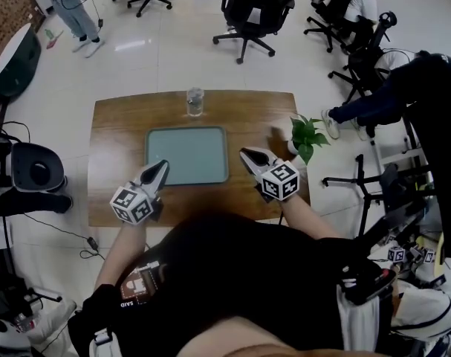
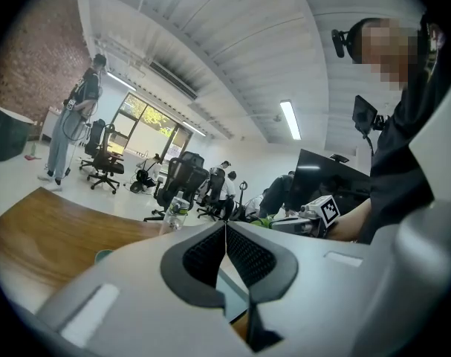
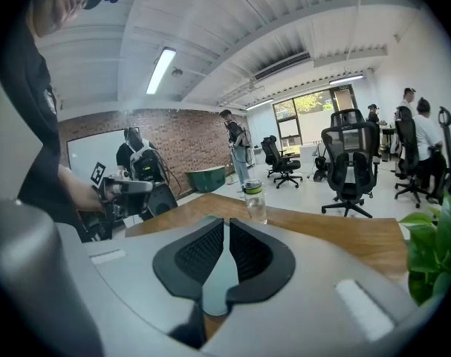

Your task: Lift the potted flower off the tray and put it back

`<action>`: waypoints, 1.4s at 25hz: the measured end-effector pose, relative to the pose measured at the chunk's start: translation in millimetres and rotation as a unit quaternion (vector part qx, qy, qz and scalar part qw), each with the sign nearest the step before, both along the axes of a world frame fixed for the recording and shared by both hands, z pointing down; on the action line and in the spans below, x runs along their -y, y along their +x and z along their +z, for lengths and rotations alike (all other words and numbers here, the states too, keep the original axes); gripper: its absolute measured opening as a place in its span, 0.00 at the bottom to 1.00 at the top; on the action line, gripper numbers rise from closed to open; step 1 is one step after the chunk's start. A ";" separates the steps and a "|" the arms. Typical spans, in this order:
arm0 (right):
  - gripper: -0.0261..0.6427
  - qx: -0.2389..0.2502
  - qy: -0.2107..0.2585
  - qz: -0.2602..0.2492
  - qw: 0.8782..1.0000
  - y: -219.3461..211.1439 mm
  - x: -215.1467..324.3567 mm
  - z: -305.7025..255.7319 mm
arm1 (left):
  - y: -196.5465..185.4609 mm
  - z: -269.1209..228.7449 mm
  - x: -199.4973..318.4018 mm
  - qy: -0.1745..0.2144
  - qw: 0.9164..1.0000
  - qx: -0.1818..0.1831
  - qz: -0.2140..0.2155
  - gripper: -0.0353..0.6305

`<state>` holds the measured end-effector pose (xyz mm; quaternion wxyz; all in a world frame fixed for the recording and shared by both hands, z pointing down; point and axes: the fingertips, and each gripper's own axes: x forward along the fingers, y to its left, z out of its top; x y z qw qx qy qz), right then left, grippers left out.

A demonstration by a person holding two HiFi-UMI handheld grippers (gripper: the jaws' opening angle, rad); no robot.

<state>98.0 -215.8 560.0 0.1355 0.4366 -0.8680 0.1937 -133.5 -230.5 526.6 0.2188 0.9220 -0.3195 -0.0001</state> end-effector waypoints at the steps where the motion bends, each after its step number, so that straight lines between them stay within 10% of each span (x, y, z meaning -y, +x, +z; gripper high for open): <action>1: 0.10 -0.001 0.001 0.004 1.000 3.7 -1.1 0.2 | 5.3 -0.3 -0.3 0.000 1.000 0.001 0.006 0.06; 10: 0.15 -0.002 0.019 0.064 0.998 67.2 -23.2 -10.6 | 88.8 -7.9 -9.9 0.000 0.996 0.013 0.094 0.08; 22: 0.42 -0.047 0.053 0.209 0.975 253.2 -80.9 -10.3 | 292.8 17.5 -39.0 0.004 0.969 0.052 0.243 0.12; 35: 0.75 -0.069 0.000 0.161 0.985 328.2 -55.1 96.9 | 456.3 114.1 -90.2 -0.023 0.936 0.110 0.333 0.12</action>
